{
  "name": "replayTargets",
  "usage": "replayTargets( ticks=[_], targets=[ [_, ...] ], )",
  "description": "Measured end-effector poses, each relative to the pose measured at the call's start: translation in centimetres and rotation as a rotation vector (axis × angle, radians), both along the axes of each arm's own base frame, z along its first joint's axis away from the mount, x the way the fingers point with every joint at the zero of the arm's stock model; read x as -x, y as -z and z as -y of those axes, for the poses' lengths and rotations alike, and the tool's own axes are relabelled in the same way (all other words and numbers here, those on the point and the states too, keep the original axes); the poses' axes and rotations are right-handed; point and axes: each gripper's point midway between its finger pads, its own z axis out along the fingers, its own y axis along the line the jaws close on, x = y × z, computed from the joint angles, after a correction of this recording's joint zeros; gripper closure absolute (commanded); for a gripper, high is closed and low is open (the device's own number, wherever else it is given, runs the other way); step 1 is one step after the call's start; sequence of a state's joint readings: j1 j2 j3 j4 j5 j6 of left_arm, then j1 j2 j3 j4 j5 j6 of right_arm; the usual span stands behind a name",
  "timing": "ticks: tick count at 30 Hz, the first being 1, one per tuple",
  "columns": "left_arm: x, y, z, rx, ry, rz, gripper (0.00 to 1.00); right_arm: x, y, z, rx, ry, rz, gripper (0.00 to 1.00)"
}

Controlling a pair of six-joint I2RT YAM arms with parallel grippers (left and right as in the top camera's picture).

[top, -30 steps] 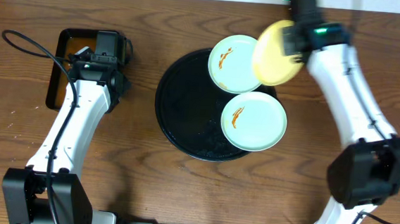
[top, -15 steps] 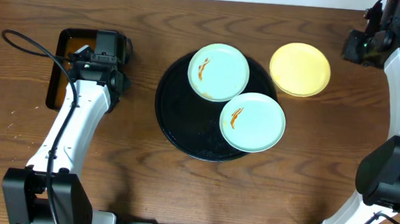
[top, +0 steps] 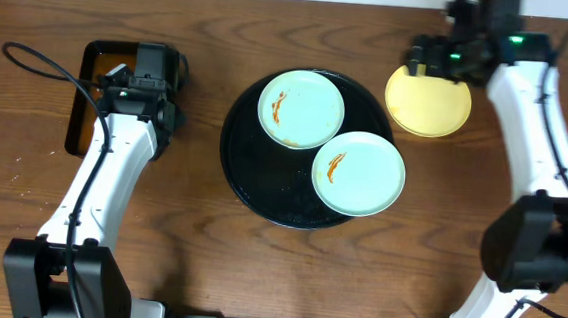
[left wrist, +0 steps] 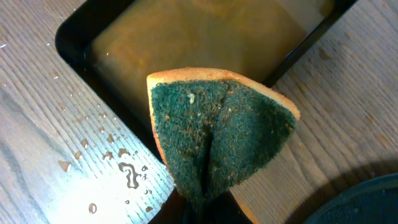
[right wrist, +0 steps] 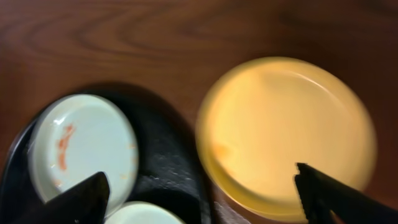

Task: Clean dirty plates on tray and stack at the side
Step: 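Reach the right gripper to the top green plate rim and grip it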

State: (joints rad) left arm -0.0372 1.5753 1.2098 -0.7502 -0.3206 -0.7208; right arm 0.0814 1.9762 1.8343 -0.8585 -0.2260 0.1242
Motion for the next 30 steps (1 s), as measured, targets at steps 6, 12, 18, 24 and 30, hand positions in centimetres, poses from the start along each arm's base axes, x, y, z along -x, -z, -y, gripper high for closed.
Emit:
replayTargets(
  ticks=[6, 12, 18, 24, 30],
  targets=[
    [0.0, 0.0, 0.1, 0.004, 0.002, -0.001, 0.92, -1.4, 4.4, -8.2, -0.026, -0.095, -0.008, 0.04],
    [0.0, 0.1, 0.4, 0.021, 0.008, -0.001, 0.92, -0.5, 13.8, -12.1, -0.043, -0.049, -0.189, 0.2],
    [-0.2, 0.1, 0.4, 0.025, 0.01, 0.006, 0.92, 0.6, 15.7, -13.6, -0.051, 0.015, -0.25, 0.36],
    [-0.3, 0.1, 0.4, 0.026, 0.01, 0.009, 0.92, 2.2, 16.3, -14.5, 0.004, 0.061, -0.285, 0.54],
    [-0.3, 0.1, 0.4, 0.026, 0.01, 0.009, 0.92, 2.4, 16.3, -15.3, 0.02, 0.061, -0.277, 0.8]
  ],
)
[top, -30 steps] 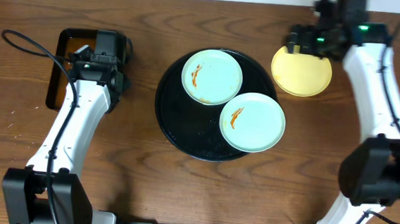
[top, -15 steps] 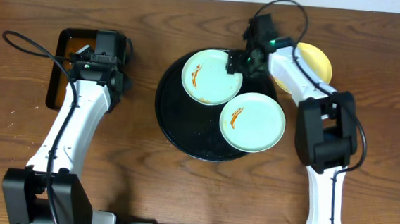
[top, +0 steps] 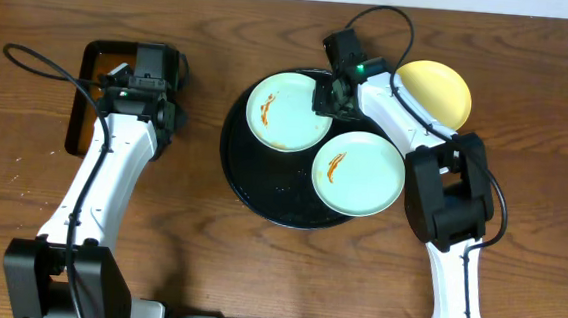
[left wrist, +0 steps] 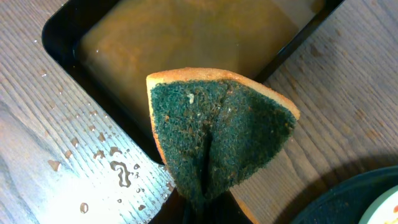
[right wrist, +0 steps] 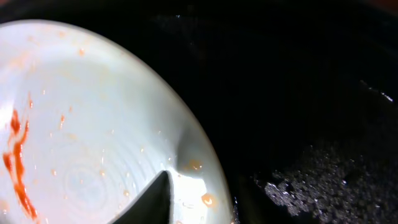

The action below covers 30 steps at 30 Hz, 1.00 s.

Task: Clean dirty plates on tray and stack at the side
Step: 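Reach the right gripper to the top green plate rim and grip it, then carry the sponge with the left gripper onto the top green plate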

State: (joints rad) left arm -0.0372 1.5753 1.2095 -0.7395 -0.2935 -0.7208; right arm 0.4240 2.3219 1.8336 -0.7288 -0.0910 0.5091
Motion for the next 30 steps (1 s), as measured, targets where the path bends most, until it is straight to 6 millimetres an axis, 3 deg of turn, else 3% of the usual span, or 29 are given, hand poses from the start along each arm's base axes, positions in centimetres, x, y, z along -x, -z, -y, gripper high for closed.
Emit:
replayTargets(
  ticks=[6, 13, 19, 20, 24, 25, 30],
  targets=[
    [0.0, 0.1, 0.4, 0.021, 0.009, 0.0, 0.92, -0.5, -0.1, 0.1, 0.028, -0.072, 0.041, 0.99],
    [-0.5, 0.4, 1.8, 0.088, 0.07, 0.002, 0.92, -0.4, -0.1, 0.0, 0.056, -0.177, 0.062, 0.99],
    [-1.7, 0.1, 4.6, 0.139, 0.208, 0.035, 0.92, -0.3, -0.2, -0.5, 0.066, -0.311, 0.09, 0.99],
    [-1.9, 0.1, 5.1, 0.144, 0.225, 0.038, 0.92, -0.4, -0.3, -0.6, 0.07, -0.338, 0.099, 0.96],
    [-2.2, -0.1, 6.9, 0.157, 0.285, 0.052, 0.92, -0.5, -0.3, -0.6, 0.08, -0.383, 0.115, 0.48],
    [-2.2, -0.1, 7.2, 0.16, 0.295, 0.053, 0.92, -0.3, -0.2, -0.5, 0.077, -0.374, 0.102, 0.43],
    [-2.2, -0.1, 8.1, 0.165, 0.327, 0.051, 0.92, 1.1, 0.2, 0.1, 0.028, -0.292, 0.008, 0.45]
  ],
)
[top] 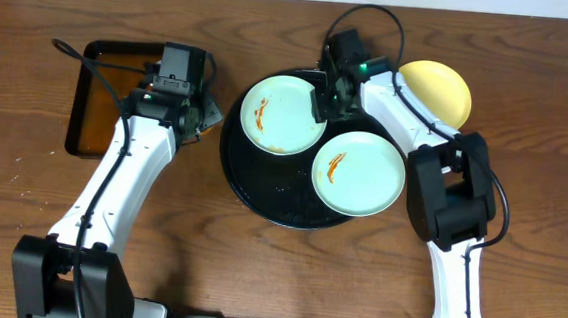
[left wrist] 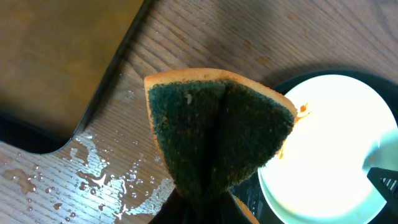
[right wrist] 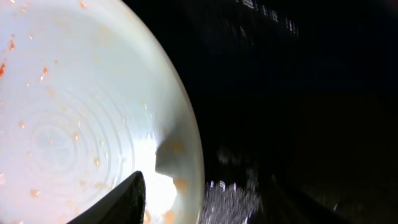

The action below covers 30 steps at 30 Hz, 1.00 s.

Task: Clean dirty plates on tray and stack at the side
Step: 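Carry the sponge with the left gripper onto the top green plate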

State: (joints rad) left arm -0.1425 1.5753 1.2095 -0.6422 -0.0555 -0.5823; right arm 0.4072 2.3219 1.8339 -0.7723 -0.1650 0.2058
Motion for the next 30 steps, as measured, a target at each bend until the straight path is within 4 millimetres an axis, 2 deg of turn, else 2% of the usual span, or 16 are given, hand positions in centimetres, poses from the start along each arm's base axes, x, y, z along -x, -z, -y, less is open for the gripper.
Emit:
replayTargets(
  ticks=[5, 9, 17, 23, 30],
  targets=[
    [-0.1, 0.0, 0.0, 0.0, 0.004, 0.004, 0.92, 1.4, 0.0, -0.4, -0.056, 0.075, -0.093, 0.55],
    [-0.3, -0.1, 0.1, 0.001, 0.004, 0.012, 0.92, 2.4, 0.2, -0.9, -0.059, 0.127, -0.143, 0.59],
    [-0.3, -0.2, 0.1, 0.001, 0.004, 0.014, 0.92, 3.1, 0.5, -0.9, -0.001, 0.206, -0.154, 0.97],
    [-0.3, -0.2, 0.1, 0.001, 0.004, 0.014, 0.92, 2.2, 0.4, -0.7, 0.012, 0.229, -0.115, 0.99],
    [-0.3, 0.3, 0.8, 0.035, 0.023, 0.0, 0.92, 0.5, 0.0, -0.9, 0.022, 0.133, -0.019, 0.99]
  ],
)
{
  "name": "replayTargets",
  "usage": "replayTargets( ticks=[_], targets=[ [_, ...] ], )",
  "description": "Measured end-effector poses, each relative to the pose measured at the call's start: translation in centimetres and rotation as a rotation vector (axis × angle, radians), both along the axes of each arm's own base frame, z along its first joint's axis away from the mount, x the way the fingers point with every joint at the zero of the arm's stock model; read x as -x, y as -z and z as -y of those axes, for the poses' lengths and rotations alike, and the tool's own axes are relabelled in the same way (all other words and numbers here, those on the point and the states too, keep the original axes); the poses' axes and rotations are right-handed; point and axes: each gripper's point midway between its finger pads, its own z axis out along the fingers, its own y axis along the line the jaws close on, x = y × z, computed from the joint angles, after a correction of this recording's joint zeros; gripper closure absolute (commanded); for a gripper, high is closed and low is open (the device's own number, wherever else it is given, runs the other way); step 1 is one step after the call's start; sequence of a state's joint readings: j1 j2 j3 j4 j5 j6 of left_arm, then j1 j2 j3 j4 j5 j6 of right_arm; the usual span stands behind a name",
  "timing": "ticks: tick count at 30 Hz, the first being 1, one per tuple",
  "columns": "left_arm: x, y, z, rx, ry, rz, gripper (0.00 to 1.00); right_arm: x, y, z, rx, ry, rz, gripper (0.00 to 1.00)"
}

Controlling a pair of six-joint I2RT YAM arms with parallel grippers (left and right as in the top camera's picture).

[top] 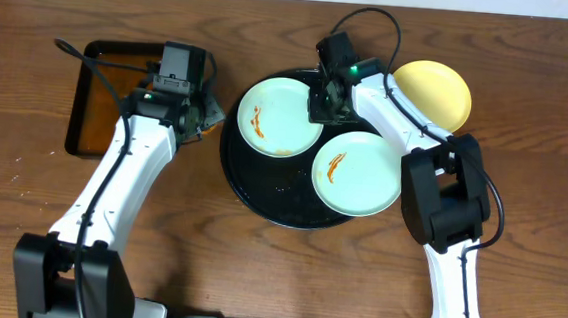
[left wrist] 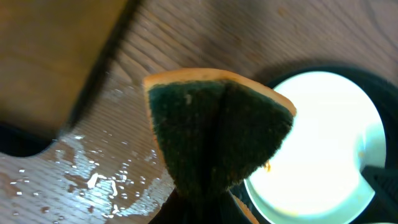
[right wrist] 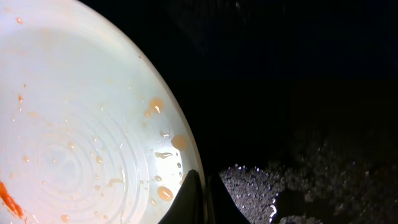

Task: Clean dirty plates on tray and stack at the side
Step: 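Carry the sponge with the left gripper onto the top green plate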

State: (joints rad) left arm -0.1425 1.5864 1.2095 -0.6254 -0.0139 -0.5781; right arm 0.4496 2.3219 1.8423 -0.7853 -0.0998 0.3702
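Observation:
A round black tray [top: 271, 196] carries two pale green plates streaked with orange. The upper-left plate [top: 279, 119] fills the left of the right wrist view [right wrist: 81, 124]. My right gripper [top: 320, 107] is shut on its right rim, one finger on top and one beneath [right wrist: 200, 190]. The second plate [top: 358, 172] lies lower right, untouched. My left gripper [top: 199, 113] hovers at the tray's left edge, shut on a green-faced yellow sponge [left wrist: 217, 137]. The sponge hides the left gripper's [left wrist: 202, 202] fingers. The held plate [left wrist: 323, 149] shows just beyond it.
A yellow plate [top: 435, 94] sits on the table right of the tray. A rectangular black pan [top: 79, 115] of brownish water stands at far left. Water drops [left wrist: 93, 180] wet the wood between pan and tray. The tray's floor [right wrist: 298, 93] is wet.
My right gripper's fingers, spread apart at the plate's rim before, are now shut on that rim. The plate sits slightly further left. The sponge has edged a little closer to the plate.
First my right gripper hung open over the yellow plate and my left held the sponge above the pan. Then the right was at the upper-left plate's rim. Then the left stood at the tray's edge with the sponge. Now the right grips the rim.

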Motion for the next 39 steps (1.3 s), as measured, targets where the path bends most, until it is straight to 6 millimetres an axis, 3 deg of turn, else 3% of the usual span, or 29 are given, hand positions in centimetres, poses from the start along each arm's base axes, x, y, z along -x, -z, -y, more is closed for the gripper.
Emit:
replayTargets(
  ticks=[6, 12, 20, 23, 33, 39],
  targets=[
    [-0.9, 2.5, 2.5, 0.077, 0.071, -0.037, 0.92, -0.2, 0.0, 0.1, 0.016, -0.037, 0.019, 0.99],
    [-2.3, 5.3, 7.3, 0.164, 0.193, -0.036, 0.92, -0.2, 0.0, 0.1, 0.025, -0.06, 0.026, 0.99],
    [-4.4, 4.9, 13.0, 0.226, 0.325, 0.091, 0.92, -0.3, 0.0, 0.1, 0.031, -0.06, 0.03, 0.99],
    [-4.8, 5.5, 13.4, 0.241, 0.306, 0.094, 0.92, -0.3, 0.0, 0.1, 0.031, -0.06, 0.03, 0.99],
    [-6.4, 10.8, 13.8, 0.308, 0.169, 0.048, 0.92, -0.3, 0.0, 0.1, 0.03, -0.056, 0.03, 0.99],
    [-6.6, 11.4, 13.8, 0.321, 0.14, 0.04, 0.92, -0.3, 0.0, 0.1, 0.03, -0.053, 0.029, 0.99]
  ],
)
